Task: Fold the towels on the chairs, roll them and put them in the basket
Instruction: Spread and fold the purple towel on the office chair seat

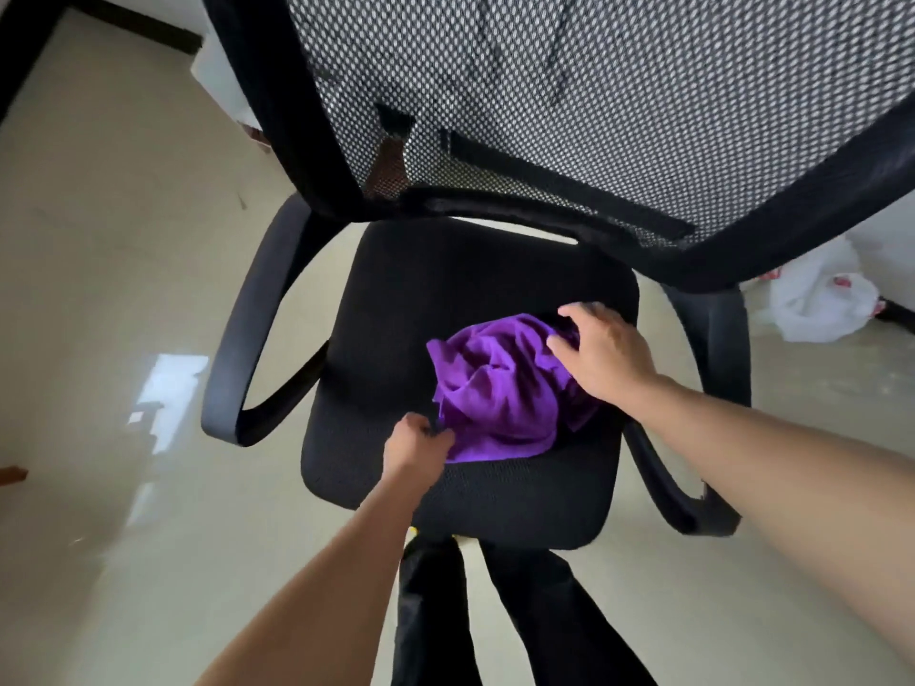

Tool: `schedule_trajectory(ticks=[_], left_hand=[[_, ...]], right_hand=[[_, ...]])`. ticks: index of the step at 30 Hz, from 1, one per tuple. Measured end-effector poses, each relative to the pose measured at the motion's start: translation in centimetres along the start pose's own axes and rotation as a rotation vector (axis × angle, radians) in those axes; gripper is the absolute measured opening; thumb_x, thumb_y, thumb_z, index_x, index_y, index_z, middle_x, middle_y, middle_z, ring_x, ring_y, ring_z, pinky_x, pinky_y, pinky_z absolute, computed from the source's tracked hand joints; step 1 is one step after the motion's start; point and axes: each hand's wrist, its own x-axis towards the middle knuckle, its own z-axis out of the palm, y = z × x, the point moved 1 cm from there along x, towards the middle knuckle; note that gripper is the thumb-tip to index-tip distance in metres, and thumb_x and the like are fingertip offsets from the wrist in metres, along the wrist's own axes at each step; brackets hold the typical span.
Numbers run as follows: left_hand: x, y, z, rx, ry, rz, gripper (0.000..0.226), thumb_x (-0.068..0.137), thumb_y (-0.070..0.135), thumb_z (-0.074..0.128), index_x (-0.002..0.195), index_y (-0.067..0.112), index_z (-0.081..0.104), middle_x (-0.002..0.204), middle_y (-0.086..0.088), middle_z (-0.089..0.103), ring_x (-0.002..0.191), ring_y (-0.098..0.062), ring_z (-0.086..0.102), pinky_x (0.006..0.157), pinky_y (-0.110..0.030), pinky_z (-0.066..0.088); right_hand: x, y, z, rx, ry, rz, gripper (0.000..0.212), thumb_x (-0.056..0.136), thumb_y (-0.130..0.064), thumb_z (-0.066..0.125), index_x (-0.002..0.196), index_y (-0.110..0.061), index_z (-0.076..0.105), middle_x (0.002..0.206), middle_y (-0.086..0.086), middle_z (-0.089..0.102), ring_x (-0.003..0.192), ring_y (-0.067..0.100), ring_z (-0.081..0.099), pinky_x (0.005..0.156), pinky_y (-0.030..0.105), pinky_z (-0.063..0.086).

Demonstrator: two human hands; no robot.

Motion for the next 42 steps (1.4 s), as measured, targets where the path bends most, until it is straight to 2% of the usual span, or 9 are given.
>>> schedule_trajectory(ticks=[9, 13, 16, 22, 25, 29, 32, 35, 42], left_hand=[[6.0, -1.4, 1.8, 0.081, 0.119, 0.090, 0.021, 0.077, 0.017, 0.064, 0.095, 0.012, 0.071, 0.088, -0.013, 0.070, 0.090, -0.034, 0.064, 0.071, -0.027, 0.043], [6.4, -3.2, -4.3, 0.168, 0.385, 0.083, 0.015, 0.081, 0.015, 0.057, 0.084, 0.006, 0.068, 0.081, -0.016, 0.066, 0.089, -0.040, 0.059, 0.072, -0.035, 0.040], [6.4, -5.0, -7.7, 0.447, 0.324, 0.034, 0.022, 0.079, 0.014, 0.058, 0.098, 0.007, 0.066, 0.098, -0.019, 0.068, 0.097, -0.038, 0.061, 0.080, -0.037, 0.047], [6.2, -4.4, -7.6, 0.669, 0.157, 0.086, 0.034, 0.077, 0.026, 0.059, 0.110, 0.016, 0.055, 0.110, -0.012, 0.060, 0.105, -0.034, 0.058, 0.084, -0.039, 0.046], [7.1, -1.8, -5.6, 0.396, 0.264, 0.333, 0.049, 0.078, 0.034, 0.059, 0.121, 0.017, 0.046, 0.118, -0.014, 0.052, 0.114, -0.038, 0.050, 0.093, -0.046, 0.041], [7.8, 0.6, -2.5, 0.448, 0.077, 0.398, 0.074, 0.073, 0.039, 0.071, 0.134, 0.021, 0.034, 0.125, -0.012, 0.055, 0.116, -0.035, 0.053, 0.092, -0.043, 0.044], [7.7, 0.8, -2.8, 0.528, 0.153, 0.459, 0.039, 0.075, 0.018, 0.063, 0.113, 0.017, 0.053, 0.104, -0.016, 0.066, 0.099, -0.040, 0.060, 0.074, -0.039, 0.047], [7.3, 1.9, -5.7, 0.371, 0.412, 0.516, 0.026, 0.072, 0.011, 0.059, 0.097, 0.014, 0.054, 0.093, -0.018, 0.065, 0.089, -0.041, 0.058, 0.066, -0.038, 0.039], [7.0, 2.3, -7.9, 0.337, 0.488, 0.557, 0.051, 0.074, 0.012, 0.061, 0.123, 0.012, 0.048, 0.120, -0.018, 0.051, 0.113, -0.037, 0.046, 0.096, -0.047, 0.038]], right_hand=[[-2.0, 2.0, 8.5, 0.342, -0.011, 0.402, 0.047, 0.083, -0.037, 0.064, 0.127, -0.024, 0.054, 0.116, 0.010, 0.067, 0.105, 0.036, 0.060, 0.084, 0.038, 0.046], [-4.8, 2.3, 8.0, 0.446, 0.212, 0.501, 0.034, 0.083, -0.038, 0.065, 0.110, -0.019, 0.062, 0.100, 0.007, 0.069, 0.096, 0.034, 0.061, 0.079, 0.036, 0.046], [-6.1, 3.4, 7.1, 0.504, 0.346, 0.628, 0.029, 0.085, -0.038, 0.065, 0.104, -0.017, 0.059, 0.094, 0.004, 0.063, 0.091, 0.033, 0.060, 0.073, 0.031, 0.039], [-7.8, 2.8, 7.6, 0.371, -0.194, 0.554, 0.034, 0.067, -0.046, 0.076, 0.074, -0.017, 0.060, 0.077, 0.002, 0.067, 0.071, 0.025, 0.059, 0.062, 0.032, 0.040], [-7.0, 2.6, 6.9, 0.315, 0.013, 0.510, 0.048, 0.063, -0.070, 0.064, 0.071, -0.023, 0.063, 0.074, -0.005, 0.065, 0.071, 0.021, 0.062, 0.060, 0.031, 0.045], [-4.6, 2.6, 7.1, 0.363, 0.068, 0.502, 0.069, 0.072, -0.054, 0.073, 0.129, -0.024, 0.050, 0.127, 0.006, 0.058, 0.113, 0.029, 0.057, 0.092, 0.039, 0.045], [-4.3, 2.3, 8.3, 0.294, -0.146, 0.478, 0.043, 0.076, -0.040, 0.072, 0.109, -0.019, 0.054, 0.106, 0.009, 0.065, 0.102, 0.035, 0.062, 0.082, 0.038, 0.048], [-6.9, 2.0, 9.0, 0.357, 0.013, 0.563, 0.017, 0.082, -0.028, 0.062, 0.085, -0.015, 0.051, 0.081, 0.005, 0.057, 0.087, 0.036, 0.061, 0.069, 0.033, 0.038], [-12.7, -1.3, 11.6, 0.513, -0.262, 0.625, 0.025, 0.079, -0.035, 0.065, 0.085, -0.020, 0.046, 0.081, 0.001, 0.063, 0.072, 0.029, 0.066, 0.065, 0.040, 0.051]])
